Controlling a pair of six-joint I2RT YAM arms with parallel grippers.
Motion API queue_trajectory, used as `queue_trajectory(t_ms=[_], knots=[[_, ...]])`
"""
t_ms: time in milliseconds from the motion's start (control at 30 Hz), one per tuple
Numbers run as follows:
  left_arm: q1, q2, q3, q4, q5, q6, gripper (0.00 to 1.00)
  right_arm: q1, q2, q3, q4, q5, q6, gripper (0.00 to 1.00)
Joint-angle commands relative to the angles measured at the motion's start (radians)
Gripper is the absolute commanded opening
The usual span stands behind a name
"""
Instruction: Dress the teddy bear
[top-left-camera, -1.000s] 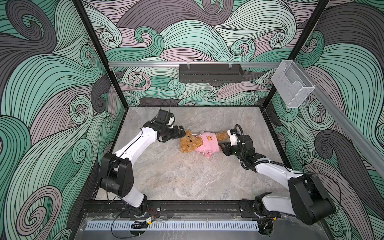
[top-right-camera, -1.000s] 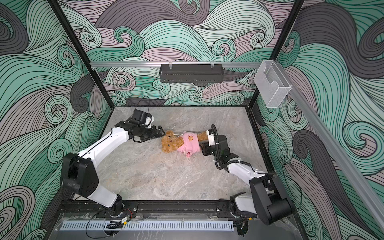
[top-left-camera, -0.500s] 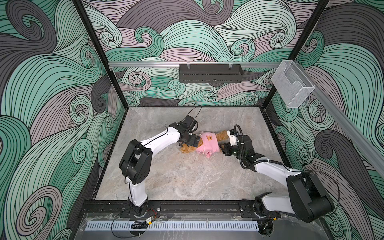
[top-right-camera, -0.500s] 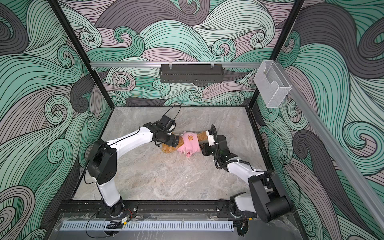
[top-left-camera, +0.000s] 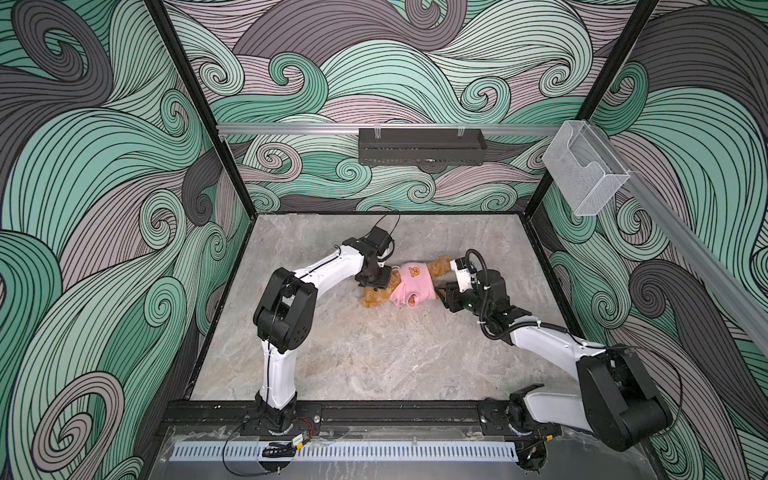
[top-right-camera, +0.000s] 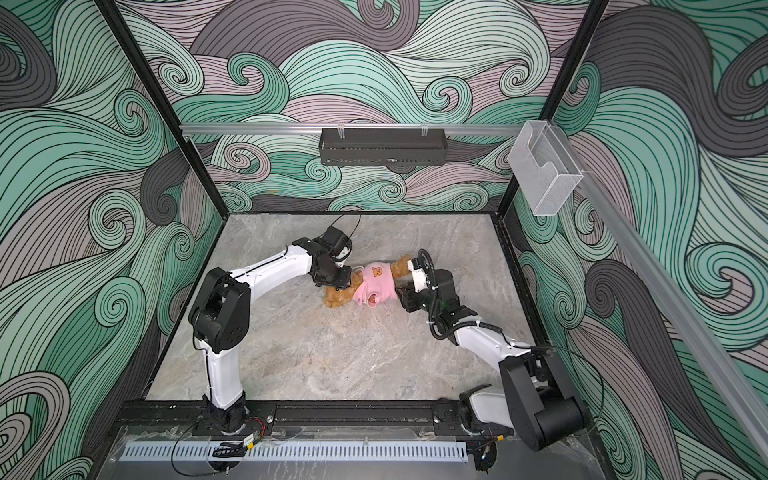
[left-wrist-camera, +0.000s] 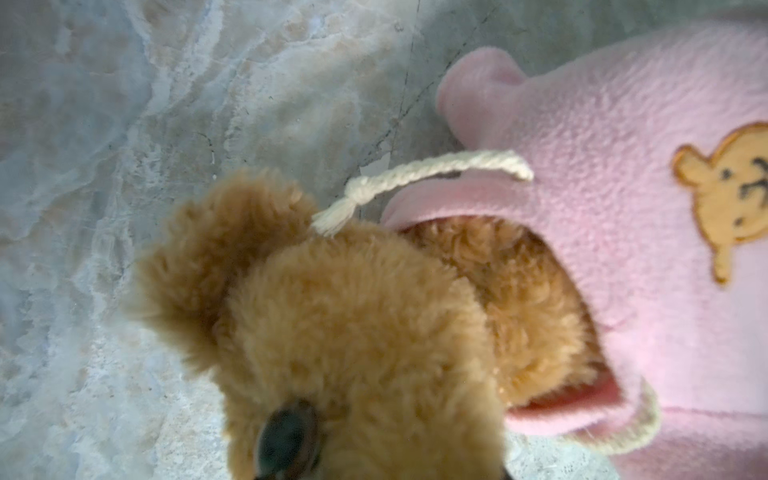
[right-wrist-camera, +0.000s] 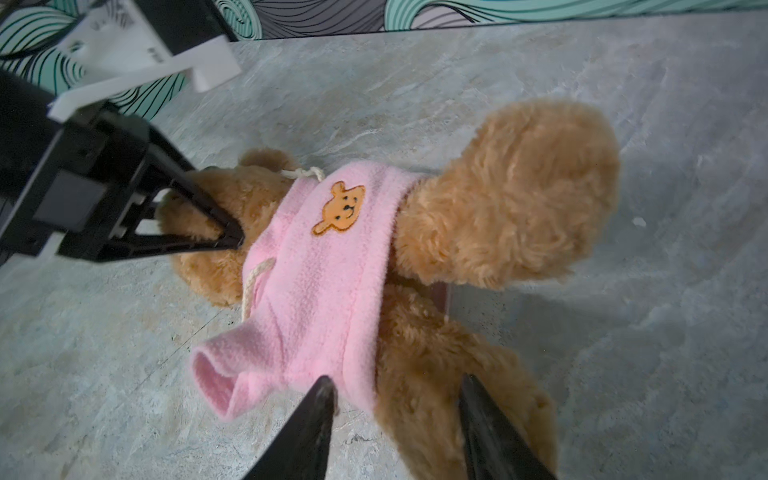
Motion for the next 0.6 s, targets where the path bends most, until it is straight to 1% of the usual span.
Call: queue_trajectory(t_ms=[0, 33, 67, 133, 167, 233, 300, 433, 467, 567], knots=[[0.078, 0.040, 0.052, -0.185, 0.140, 0.051, 0.33, 0.058, -0.040, 0.017, 0.056, 0.012, -0.223, 0.57], [0.095, 0.044, 0.071, -0.225, 0.155, 0.064, 0.30, 0.073, -0.042, 0.021, 0.064, 0.008, -0.278, 0.59], [0.112, 0.050, 0.099, -0.269, 0.173, 0.076, 0.28, 0.097, -0.038, 0.026, 0.070, 0.025, -0.339, 0.63], [0.144, 0.056, 0.139, -0.324, 0.218, 0.096, 0.28, 0.142, -0.013, 0.044, 0.087, 0.056, -0.443, 0.67], [0.160, 0.062, 0.149, -0.346, 0.244, 0.110, 0.28, 0.162, 0.006, 0.064, 0.081, 0.044, -0.490, 0.69], [0.184, 0.074, 0.175, -0.393, 0.263, 0.140, 0.27, 0.200, 0.049, 0.104, 0.048, 0.032, -0.589, 0.75], [0.198, 0.094, 0.209, -0.451, 0.269, 0.176, 0.27, 0.232, 0.080, 0.137, -0.002, 0.035, -0.694, 0.77], [0.213, 0.130, 0.274, -0.528, 0.282, 0.246, 0.25, 0.240, 0.106, 0.161, 0.001, 0.019, -0.787, 0.83], [0.214, 0.140, 0.292, -0.541, 0.285, 0.257, 0.24, 0.242, 0.116, 0.172, -0.016, 0.008, -0.824, 0.86], [0.215, 0.167, 0.340, -0.572, 0.310, 0.278, 0.24, 0.245, 0.166, 0.224, -0.086, 0.007, -0.907, 0.89]])
